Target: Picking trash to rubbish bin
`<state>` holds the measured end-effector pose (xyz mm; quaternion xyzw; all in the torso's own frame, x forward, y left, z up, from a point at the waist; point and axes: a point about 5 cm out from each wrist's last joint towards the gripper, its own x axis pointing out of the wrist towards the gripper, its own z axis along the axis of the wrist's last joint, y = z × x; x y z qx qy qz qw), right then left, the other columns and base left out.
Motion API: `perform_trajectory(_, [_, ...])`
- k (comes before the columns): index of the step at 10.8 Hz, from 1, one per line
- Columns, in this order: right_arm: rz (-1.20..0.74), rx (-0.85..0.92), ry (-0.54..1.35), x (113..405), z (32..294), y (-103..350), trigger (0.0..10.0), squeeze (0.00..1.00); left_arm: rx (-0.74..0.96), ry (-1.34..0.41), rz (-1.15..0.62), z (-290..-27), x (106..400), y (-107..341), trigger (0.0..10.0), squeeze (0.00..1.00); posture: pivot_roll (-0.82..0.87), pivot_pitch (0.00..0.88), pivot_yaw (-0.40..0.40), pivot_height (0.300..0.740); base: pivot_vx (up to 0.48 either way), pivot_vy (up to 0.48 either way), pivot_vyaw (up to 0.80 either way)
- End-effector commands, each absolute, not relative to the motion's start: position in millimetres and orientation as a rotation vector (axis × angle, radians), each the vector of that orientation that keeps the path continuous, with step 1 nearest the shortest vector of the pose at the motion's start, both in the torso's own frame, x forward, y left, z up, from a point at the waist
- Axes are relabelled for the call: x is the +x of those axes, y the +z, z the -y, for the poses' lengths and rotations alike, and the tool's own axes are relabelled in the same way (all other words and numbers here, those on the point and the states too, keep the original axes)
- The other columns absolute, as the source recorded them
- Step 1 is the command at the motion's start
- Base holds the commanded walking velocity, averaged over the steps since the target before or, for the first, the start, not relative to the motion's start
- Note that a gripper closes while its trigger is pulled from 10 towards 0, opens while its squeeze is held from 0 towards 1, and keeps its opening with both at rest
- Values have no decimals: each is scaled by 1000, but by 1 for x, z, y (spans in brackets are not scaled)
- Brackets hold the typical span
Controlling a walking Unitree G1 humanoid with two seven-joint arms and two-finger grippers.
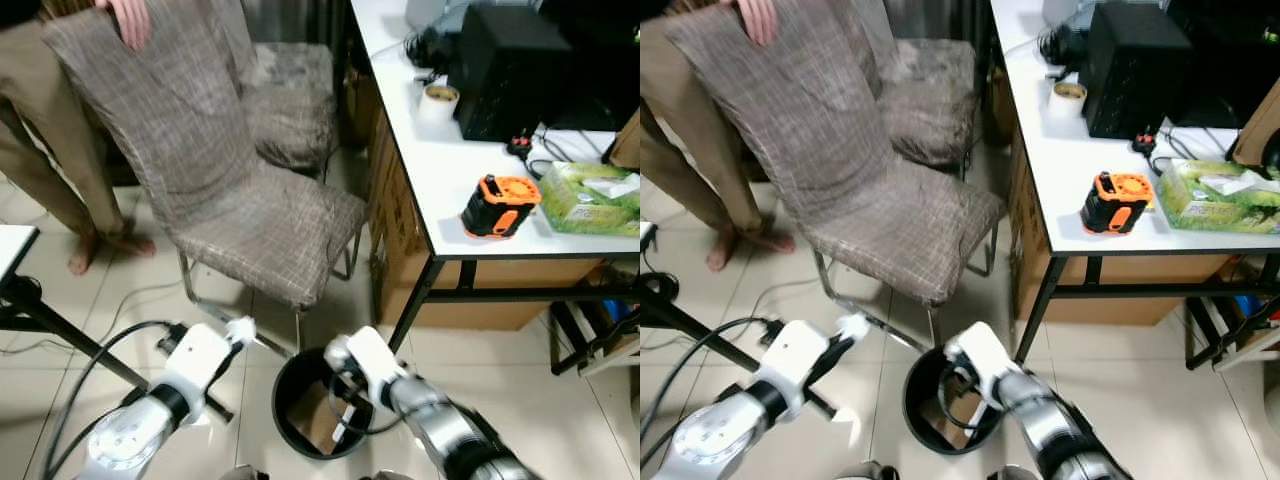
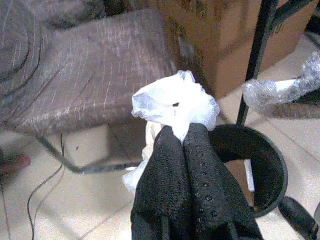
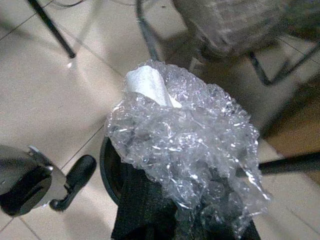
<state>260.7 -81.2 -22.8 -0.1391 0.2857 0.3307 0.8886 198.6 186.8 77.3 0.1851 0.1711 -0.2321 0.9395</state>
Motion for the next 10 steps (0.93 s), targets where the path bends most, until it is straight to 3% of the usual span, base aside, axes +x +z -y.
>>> perform_trajectory(1, [-611,-295,721,258,80,-26,10000,0,377,-487,-356,-187,195,80,10000,0,54,197,-27,740,0,0,0])
perform_trajectory(2, [-607,-281,722,262,80,-23,10000,78,375,-494,-365,-186,192,82,10000,0,55,196,-27,740,0,0,0])
perform_trajectory(3, [-619,-281,738,265,79,-22,10000,1000,374,-482,-367,-187,192,83,10000,0,58,195,-34,740,0,0,0])
perform_trajectory(10, [-639,-337,733,276,86,-17,10000,1000,367,-447,-352,-188,199,86,10000,0,75,172,-62,740,0,0,0])
